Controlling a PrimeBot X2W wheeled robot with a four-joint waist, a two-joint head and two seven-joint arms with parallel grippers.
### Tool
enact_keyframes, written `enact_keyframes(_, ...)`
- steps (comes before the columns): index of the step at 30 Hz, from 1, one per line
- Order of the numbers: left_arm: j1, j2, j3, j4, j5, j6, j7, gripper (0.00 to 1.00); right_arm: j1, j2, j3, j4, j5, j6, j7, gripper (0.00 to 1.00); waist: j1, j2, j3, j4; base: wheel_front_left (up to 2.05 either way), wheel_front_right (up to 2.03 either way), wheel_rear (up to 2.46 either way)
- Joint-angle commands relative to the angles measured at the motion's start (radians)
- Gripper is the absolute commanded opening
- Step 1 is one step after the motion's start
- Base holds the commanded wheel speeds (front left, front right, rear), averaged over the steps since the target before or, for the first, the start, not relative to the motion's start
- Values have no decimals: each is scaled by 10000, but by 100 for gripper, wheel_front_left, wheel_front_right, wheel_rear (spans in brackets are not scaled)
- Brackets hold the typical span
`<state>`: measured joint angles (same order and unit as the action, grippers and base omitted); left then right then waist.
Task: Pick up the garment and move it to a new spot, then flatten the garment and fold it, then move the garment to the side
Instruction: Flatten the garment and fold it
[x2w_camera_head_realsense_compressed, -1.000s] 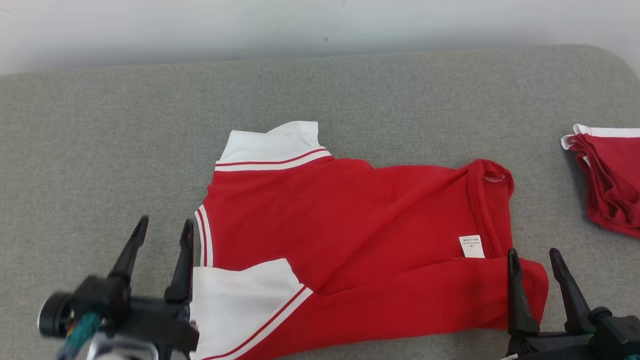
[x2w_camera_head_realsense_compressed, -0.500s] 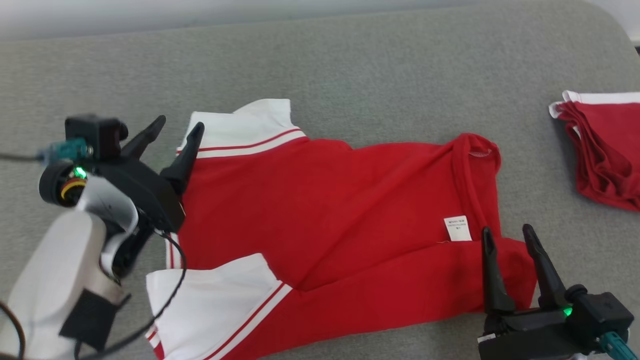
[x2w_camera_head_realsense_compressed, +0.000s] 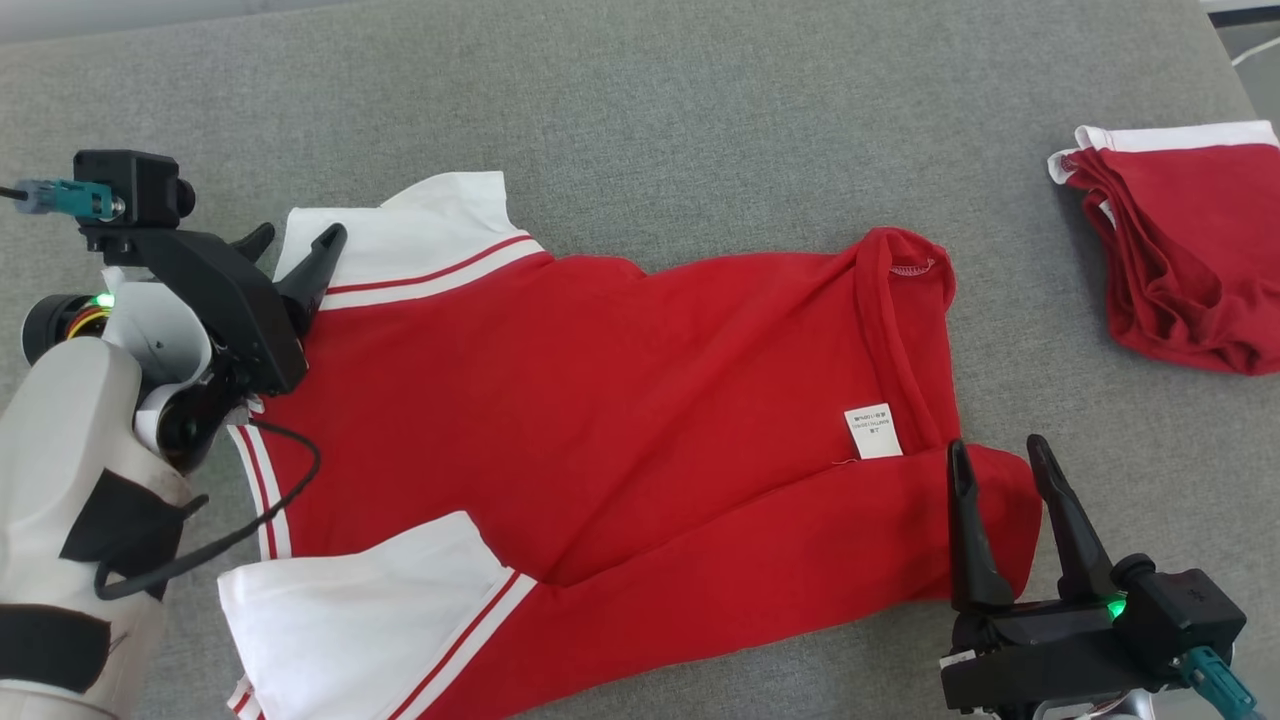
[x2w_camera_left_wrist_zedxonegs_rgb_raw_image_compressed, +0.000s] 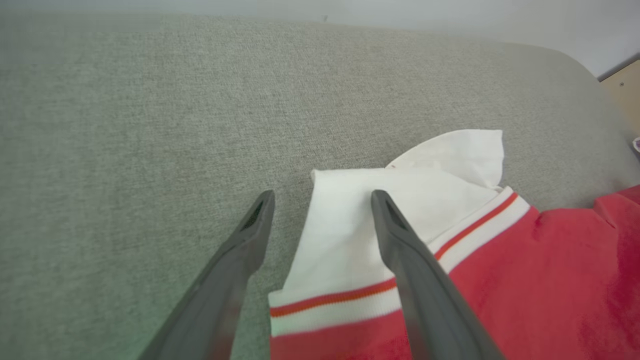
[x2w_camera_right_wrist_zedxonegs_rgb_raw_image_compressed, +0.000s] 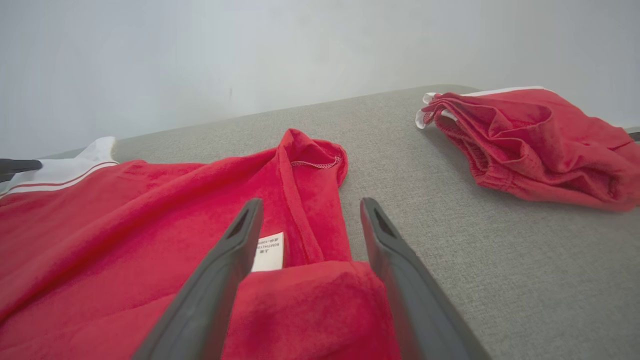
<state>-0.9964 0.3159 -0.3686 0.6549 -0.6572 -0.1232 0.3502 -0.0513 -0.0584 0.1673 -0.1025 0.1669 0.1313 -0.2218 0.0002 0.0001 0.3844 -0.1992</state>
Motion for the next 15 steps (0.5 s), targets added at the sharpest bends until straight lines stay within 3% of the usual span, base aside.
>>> enact_keyframes(1, -150, -8, -28, 90, -227, -56, 14, 87, -61, -9, -51, 43, 56, -12, -66, 100, -2, -1, 8, 13, 0, 0, 0)
enact_keyframes(2, -208, -55, -57, 123, -320, -52, 47, 55, -105, -25, -81, 67, 67, -12, -65, 100, -2, -1, 13, 27, 0, 0, 0)
enact_keyframes(3, -248, -50, -117, 158, -351, -54, 29, 0, -144, -50, -122, 96, 80, -12, -55, 100, -2, -1, 14, 42, 0, 0, 0)
enact_keyframes(10, -481, 12, -626, 107, -729, -68, -60, 0, -924, -477, -435, 541, 458, -12, 156, 100, -2, -1, 54, 131, 0, 0, 0)
enact_keyframes(15, -659, 43, -968, -50, -912, -69, -225, 0, -2293, -1217, -428, 1394, 1072, -12, 396, 100, -2, -1, 141, 285, 0, 0, 0)
